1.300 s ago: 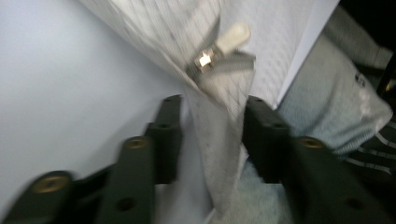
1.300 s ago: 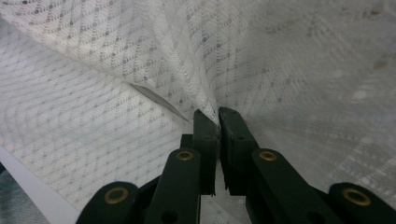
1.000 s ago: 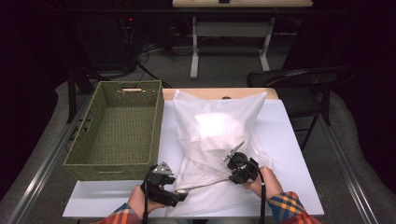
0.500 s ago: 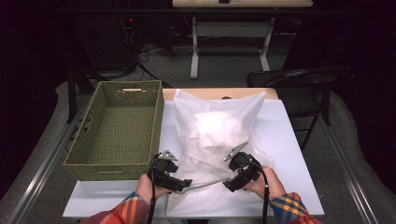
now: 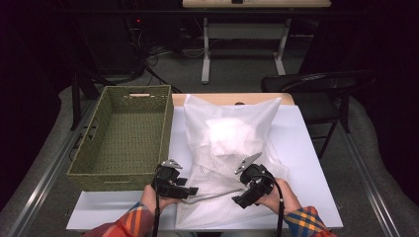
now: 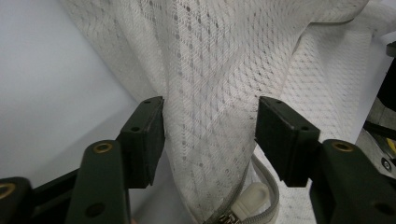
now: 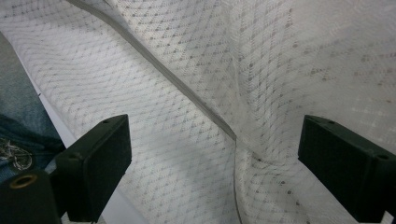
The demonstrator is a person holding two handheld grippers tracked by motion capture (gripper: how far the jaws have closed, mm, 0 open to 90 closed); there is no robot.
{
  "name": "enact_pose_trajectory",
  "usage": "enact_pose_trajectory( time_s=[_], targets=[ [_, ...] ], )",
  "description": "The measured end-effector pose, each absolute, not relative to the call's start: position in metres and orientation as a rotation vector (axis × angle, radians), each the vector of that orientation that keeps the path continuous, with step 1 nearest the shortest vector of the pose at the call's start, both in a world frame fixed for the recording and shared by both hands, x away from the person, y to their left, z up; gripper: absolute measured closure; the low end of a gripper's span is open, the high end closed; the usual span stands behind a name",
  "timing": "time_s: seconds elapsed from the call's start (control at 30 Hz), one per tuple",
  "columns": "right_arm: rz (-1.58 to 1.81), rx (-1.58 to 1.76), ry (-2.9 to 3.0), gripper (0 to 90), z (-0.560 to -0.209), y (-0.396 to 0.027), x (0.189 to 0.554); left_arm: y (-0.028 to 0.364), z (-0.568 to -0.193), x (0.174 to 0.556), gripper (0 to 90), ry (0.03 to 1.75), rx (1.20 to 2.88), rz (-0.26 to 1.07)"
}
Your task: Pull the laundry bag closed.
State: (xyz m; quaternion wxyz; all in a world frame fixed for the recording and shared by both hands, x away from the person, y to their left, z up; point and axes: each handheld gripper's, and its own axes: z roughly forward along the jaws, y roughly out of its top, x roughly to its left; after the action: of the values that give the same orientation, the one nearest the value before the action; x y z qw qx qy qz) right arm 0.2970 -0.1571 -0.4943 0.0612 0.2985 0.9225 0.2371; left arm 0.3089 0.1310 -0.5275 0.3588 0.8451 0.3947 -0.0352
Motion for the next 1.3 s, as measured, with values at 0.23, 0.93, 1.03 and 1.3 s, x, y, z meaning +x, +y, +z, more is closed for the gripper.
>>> enact_pose_trajectory(
  time_s=[0.23, 0.93, 1.03, 1.3],
  targets=[
    [0.740, 0.896, 2.798, 8.6, -0.493, -0.154, 0.297, 0.138, -0.530, 0.306, 45.7, 1.034, 2.164, -0.107],
    [0.897, 0.850, 2.855, 4.0, -0.488, -0.125, 0.285, 0.142, -0.528, 0.304, 88.0, 0.998, 2.085, -0.128],
    [0.915, 0.873, 2.862, 1.3, -0.488, -0.118, 0.283, 0.141, -0.526, 0.303, 88.0, 0.991, 2.079, -0.129],
    [0.993, 0.797, 2.886, 6.5, -0.486, -0.096, 0.274, 0.141, -0.523, 0.301, 88.1, 0.967, 2.076, -0.145]
  ],
)
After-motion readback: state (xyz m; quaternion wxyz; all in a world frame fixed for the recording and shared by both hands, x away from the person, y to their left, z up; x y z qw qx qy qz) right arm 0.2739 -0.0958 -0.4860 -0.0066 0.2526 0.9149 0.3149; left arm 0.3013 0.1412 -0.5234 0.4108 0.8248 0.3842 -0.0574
